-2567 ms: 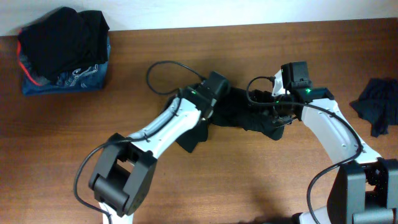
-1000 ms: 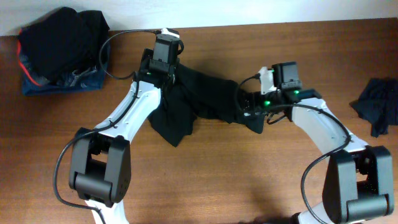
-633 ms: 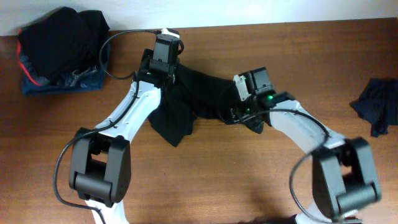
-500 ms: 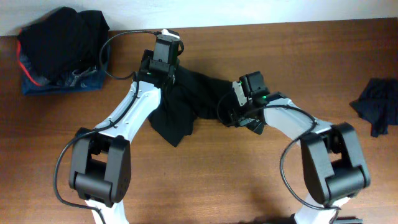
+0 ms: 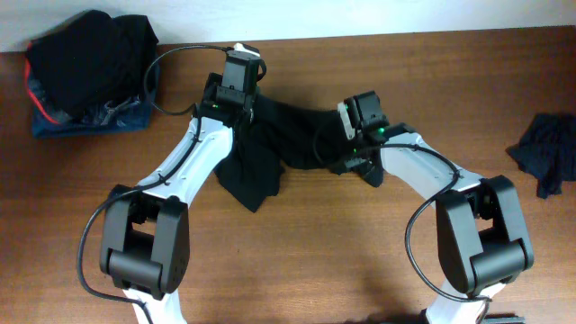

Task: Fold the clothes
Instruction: 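Lift and stretch the black garment apart with both grippers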

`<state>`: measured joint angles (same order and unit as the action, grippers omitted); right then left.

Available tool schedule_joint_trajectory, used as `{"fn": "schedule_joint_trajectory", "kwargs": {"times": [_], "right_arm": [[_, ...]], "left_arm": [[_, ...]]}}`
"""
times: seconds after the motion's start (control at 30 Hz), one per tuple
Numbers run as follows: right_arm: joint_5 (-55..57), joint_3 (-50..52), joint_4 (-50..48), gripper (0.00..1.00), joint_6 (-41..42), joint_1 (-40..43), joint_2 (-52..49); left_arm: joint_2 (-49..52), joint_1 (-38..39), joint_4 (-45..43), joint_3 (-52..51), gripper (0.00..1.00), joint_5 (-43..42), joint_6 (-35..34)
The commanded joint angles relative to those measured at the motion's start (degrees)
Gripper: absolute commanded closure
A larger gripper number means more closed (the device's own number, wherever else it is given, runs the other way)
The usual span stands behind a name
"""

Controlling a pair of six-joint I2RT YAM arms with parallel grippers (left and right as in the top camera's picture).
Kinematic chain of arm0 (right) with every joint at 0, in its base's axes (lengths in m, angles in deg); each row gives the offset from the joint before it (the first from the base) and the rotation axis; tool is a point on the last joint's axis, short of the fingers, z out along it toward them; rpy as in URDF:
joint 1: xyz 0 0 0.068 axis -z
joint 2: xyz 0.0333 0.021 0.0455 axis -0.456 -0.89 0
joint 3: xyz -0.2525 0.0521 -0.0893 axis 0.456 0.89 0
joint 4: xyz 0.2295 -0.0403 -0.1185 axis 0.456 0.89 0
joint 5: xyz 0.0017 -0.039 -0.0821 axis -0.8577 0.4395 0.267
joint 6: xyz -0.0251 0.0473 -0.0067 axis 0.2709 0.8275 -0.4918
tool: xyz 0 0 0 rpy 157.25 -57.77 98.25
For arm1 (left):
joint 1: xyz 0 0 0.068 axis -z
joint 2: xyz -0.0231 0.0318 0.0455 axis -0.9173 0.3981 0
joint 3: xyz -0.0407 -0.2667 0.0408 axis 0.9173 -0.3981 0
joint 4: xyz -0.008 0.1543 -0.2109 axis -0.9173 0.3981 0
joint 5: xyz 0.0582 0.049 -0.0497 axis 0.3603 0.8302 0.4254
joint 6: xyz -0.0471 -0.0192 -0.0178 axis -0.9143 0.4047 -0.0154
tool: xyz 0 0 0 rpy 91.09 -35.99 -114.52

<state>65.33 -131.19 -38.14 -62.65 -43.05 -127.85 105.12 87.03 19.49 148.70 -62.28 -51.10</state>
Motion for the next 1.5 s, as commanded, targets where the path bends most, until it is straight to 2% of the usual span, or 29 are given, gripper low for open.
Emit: {"fn": "schedule_joint_trajectory", "kwargs": {"times": [0.0, 0.03, 0.13, 0.27, 0.47, 0.63, 0.83, 0.9, 0.97, 1.07, 1.13, 1.2, 1.27, 1.33, 1.4, 1.47], "right_arm": [[2.4, -3.9, 0.7, 0.77, 2.3, -0.1, -0.6], [2.4, -4.8, 1.0, 0.82, 2.4, -0.1, -0.6], [2.9, -5.9, 1.2, 0.88, 2.4, -0.1, -0.6], [6.4, -5.9, 0.5, 0.88, 4.8, 1.5, -0.6], [7.1, -5.9, -5.1, 0.9, 11.9, 10.6, -0.8], [7.8, -5.9, -9.9, 0.9, 12.2, 15.8, -1.0], [9.1, -5.9, -13.7, 0.89, 12.2, 18.3, -1.1], [12.8, -5.9, -14.1, 0.87, 12.2, 18.6, -1.4], [19.1, -5.9, -14.1, 0.85, 12.2, 18.6, -2.2], [25.7, -5.9, -13.9, 0.83, 12.2, 18.6, -3.0], [31.8, -5.9, -14.1, 0.77, 12.2, 18.6, -3.1], [33.9, -6.0, -14.6, 0.64, 12.2, 18.6, -3.1], [35.2, -6.0, -14.3, 0.6, 12.2, 18.6, -3.1], [35.2, -6.0, -13.4, 0.34, 12.2, 18.6, -3.1], [35.2, -6.0, -12.4, 0.22, 12.2, 18.6, -3.1], [35.0, -6.0, -10.5, 0.12, 12.2, 18.6, -2.9]], "left_arm": [[0.9, -0.4, 0.4, 1.0, 0.99, -0.4, -0.1], [1.1, -0.4, 0.4, 1.0, 0.99, -0.4, -0.1], [1.8, -0.4, 0.4, 1.0, 0.99, -0.4, -0.1], [3.3, -0.4, 0.3, 1.0, 0.99, -0.5, -0.1], [5.6, -0.9, -4.4, 1.0, 0.99, -0.4, -0.1], [9.8, -2.5, -11.6, 1.0, 0.99, -0.4, -0.1], [12.3, -3.8, -14.3, 1.0, 0.99, -0.4, -0.1], [12.3, -4.5, -14.8, 1.0, 0.84, -0.3, -0.1], [12.3, -5.2, -16.8, 1.0, 0.78, 2.6, -0.1], [12.3, -5.4, -19.0, 1.0, 0.77, 7.8, 0.8], [12.2, -5.2, -20.9, 1.0, 0.72, 10.7, 5.4], [11.9, -4.8, -21.1, 1.0, 0.6, 11.7, 7.6], [11.5, -4.2, -21.1, 1.1, 0.56, 13.3, 7.8], [11.1, -3.4, -20.8, 1.1, 0.52, 14.3, 7.8], [10.6, -2.6, -20.6, 1.1, 0.44, 15.4, 7.8], [9.6, -1.2, -19.0, 1.1, 0.27, 17.8, 7.8]]}}
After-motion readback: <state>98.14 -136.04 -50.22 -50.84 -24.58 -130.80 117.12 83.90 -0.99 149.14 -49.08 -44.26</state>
